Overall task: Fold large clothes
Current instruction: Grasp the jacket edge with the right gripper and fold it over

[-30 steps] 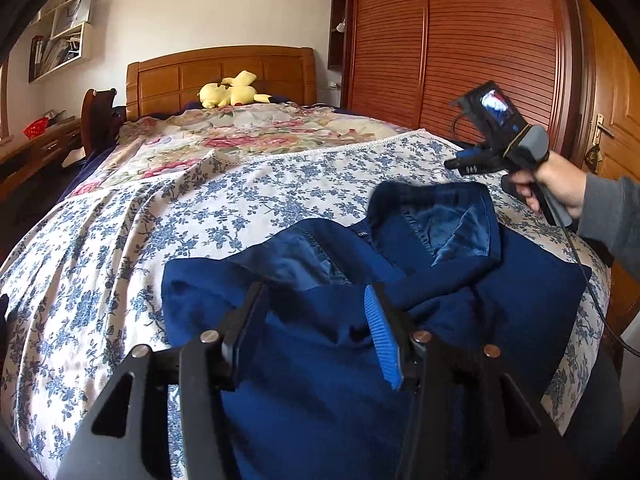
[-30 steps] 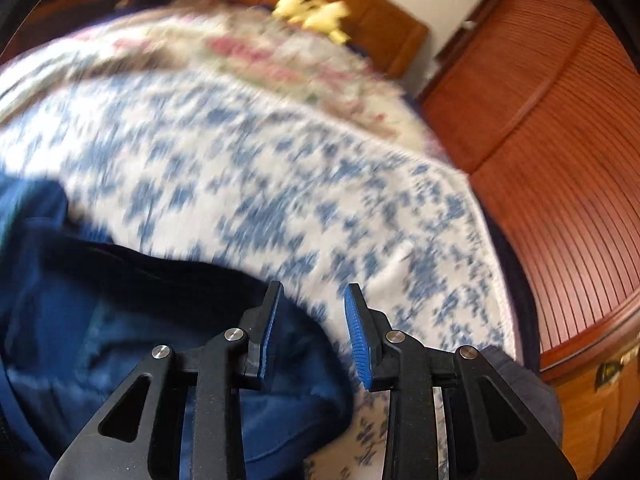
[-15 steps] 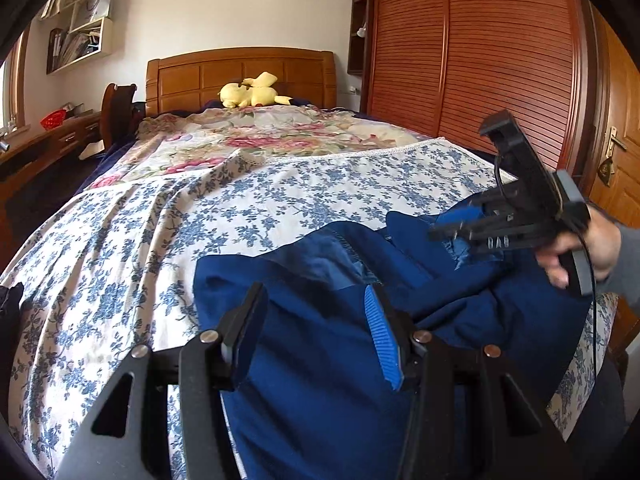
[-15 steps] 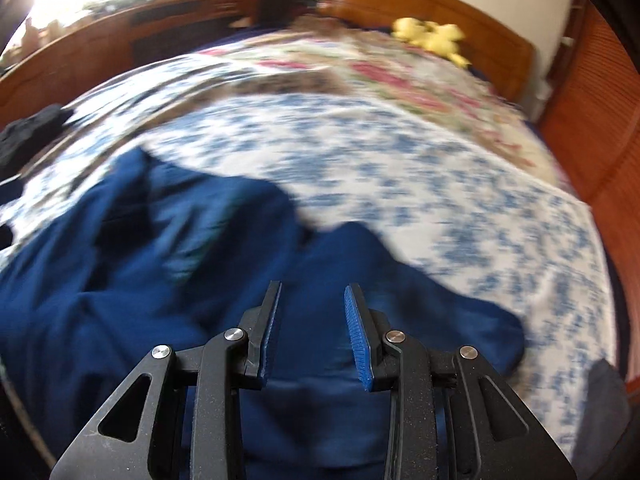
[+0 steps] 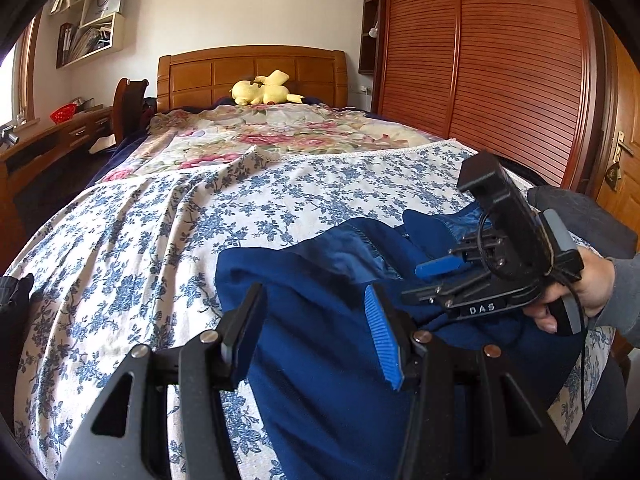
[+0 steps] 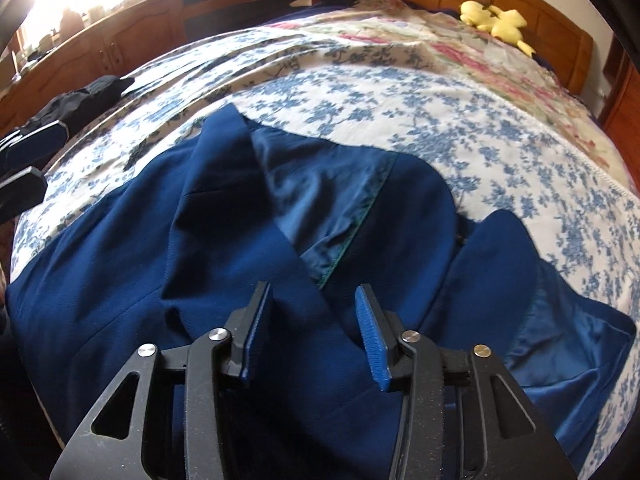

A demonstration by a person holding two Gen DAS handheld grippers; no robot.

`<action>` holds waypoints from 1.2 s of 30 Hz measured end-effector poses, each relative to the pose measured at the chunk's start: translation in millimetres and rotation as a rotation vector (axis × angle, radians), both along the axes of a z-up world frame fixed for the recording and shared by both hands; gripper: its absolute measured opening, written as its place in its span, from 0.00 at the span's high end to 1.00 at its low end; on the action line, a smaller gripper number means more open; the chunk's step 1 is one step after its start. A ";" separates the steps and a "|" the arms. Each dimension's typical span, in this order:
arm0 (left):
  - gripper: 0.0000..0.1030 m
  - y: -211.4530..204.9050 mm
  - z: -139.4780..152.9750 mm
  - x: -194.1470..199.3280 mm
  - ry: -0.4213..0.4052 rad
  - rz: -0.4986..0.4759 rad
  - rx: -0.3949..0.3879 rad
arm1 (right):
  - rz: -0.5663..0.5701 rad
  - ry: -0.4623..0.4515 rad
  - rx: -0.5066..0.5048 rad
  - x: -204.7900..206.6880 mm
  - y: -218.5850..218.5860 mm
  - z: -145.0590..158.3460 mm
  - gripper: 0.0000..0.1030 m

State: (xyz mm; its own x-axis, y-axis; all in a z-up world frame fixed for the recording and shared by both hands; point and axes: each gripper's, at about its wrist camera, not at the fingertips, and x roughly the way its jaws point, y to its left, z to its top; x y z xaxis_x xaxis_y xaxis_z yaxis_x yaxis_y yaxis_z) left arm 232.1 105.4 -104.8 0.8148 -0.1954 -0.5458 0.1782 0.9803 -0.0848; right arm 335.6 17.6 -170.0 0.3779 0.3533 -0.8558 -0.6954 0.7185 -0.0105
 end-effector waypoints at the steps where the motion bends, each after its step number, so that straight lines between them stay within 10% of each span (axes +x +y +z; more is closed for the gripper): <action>1: 0.52 0.8 0.1 0.0 0.000 0.001 -0.001 | 0.002 0.008 -0.010 0.4 1.6 -2.6 0.56; 8: 0.52 0.1 0.2 0.0 0.002 -0.003 0.000 | 0.014 0.096 -0.017 5.0 2.7 -14.4 0.59; 14: 0.52 -1.5 1.0 -0.3 0.003 -0.003 -0.006 | 0.092 0.080 -0.050 -4.8 6.6 -7.0 0.99; 36: 0.52 -12.6 0.0 4.9 0.013 -0.034 -0.007 | -0.033 -0.293 -0.115 71.8 33.4 30.3 1.00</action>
State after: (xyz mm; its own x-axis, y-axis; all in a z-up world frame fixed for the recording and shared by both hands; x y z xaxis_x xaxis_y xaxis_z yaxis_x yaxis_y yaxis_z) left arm 237.0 92.8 -104.8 0.8006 -0.2264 -0.5548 0.2101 0.9732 -0.0939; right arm 407.4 51.0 -139.7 0.6236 0.2438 -0.7427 -0.6273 0.7229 -0.2895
